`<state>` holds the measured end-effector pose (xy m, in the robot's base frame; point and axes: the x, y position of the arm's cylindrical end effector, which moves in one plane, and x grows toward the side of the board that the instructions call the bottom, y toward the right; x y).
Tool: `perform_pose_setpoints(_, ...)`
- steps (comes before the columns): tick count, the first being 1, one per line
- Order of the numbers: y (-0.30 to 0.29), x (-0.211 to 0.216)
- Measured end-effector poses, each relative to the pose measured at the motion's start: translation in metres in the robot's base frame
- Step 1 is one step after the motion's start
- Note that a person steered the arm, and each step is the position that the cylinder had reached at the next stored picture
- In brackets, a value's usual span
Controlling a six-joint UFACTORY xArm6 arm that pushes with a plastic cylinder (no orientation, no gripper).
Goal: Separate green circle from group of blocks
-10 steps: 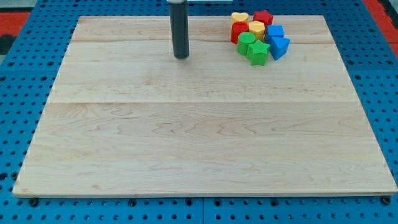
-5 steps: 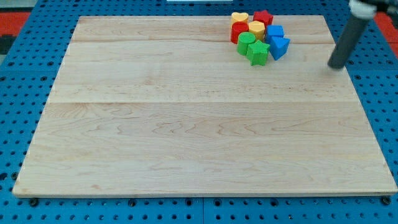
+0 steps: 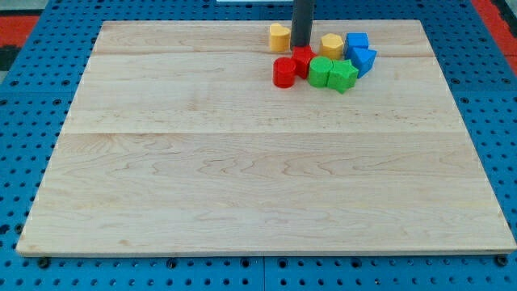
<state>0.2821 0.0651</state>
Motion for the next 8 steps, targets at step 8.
perform_pose_setpoints(8, 0.062, 0.202)
